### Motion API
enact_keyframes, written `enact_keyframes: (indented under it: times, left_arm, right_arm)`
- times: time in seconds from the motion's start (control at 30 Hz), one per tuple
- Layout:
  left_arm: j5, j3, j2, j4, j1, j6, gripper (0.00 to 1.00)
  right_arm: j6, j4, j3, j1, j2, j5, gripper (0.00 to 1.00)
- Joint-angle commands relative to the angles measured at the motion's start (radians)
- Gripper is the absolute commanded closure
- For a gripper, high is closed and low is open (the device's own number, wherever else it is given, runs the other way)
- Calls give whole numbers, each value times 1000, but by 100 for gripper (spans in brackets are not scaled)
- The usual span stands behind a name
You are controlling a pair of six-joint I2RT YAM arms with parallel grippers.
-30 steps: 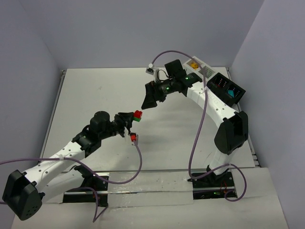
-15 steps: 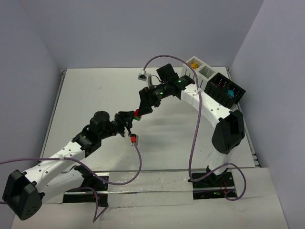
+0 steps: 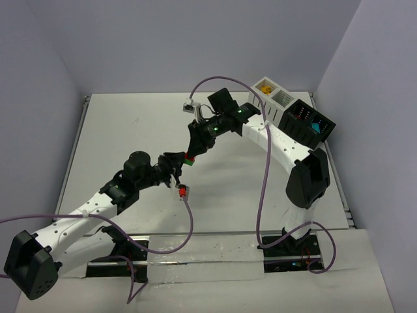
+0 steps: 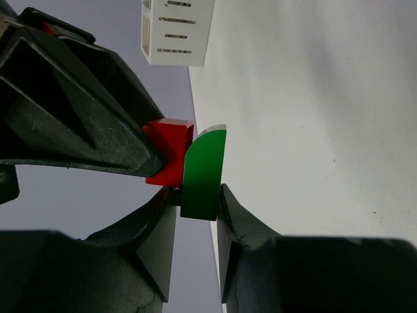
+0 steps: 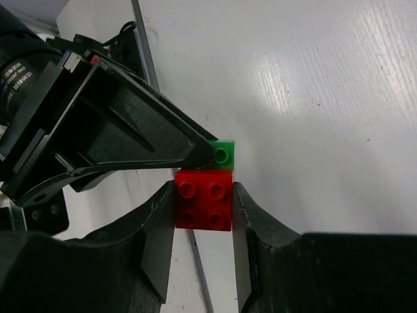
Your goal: Sort the legos into containers by color
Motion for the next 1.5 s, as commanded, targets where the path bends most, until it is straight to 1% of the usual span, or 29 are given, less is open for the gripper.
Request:
enact_keyframes:
  times: [0.0,0.1,0.13,0.3,0.43,0.5,0.57,0.63,0.7,0.8,0.83,0.93,0.97,1.0,1.13,1.47]
  left_arm:
    - [59,15,-6,33,-6,15,100]
    - [64,19,-1,21,-6,9,100]
    - [68,21,1,17,-6,7,100]
    - [95,35,21,-25,-6,-18,100]
    - [95,45,57,-34,-6,-35,100]
    - [90,48,81,-26,-4,-33,100]
    - [94,51,96,-10,0,-32,100]
    - [104,59,116,-8,-1,-40,100]
    - [114,71,148,0,-1,-49,100]
    - [113,82,188,25,0,-49,100]
    - [112,88,199,28,0,-52,100]
    - [116,115,239,43,0,-91,100]
    - [118,126,255,51,0,-110,100]
    - [120,136,269,60,-1,-127,100]
    - [113,163,305,102,-1,-160,100]
    - [73,192,341,180,-1,-235,100]
  right_arm:
    - [-27,7,48,7,-9,38,74]
    - [-43,8,68,7,-22,71,97]
    - [-49,8,77,3,-28,84,100]
    - [-64,5,143,-57,-61,105,100]
    - [-52,12,215,-214,-80,107,100]
    - [-63,20,219,-271,-95,123,100]
    - [-66,36,211,-381,-107,132,100]
    - [-72,37,212,-454,-119,135,100]
    - [-103,24,221,-573,-133,150,100]
    - [-139,8,227,-697,-146,183,100]
    - [-149,1,227,-761,-145,192,100]
    - [-182,-15,232,-858,-125,222,100]
    - [-204,-25,237,-885,-104,265,100]
    - [-226,-34,243,-906,-83,309,100]
    - [-274,-64,281,-918,4,435,100]
    - [-273,-17,314,-918,166,544,100]
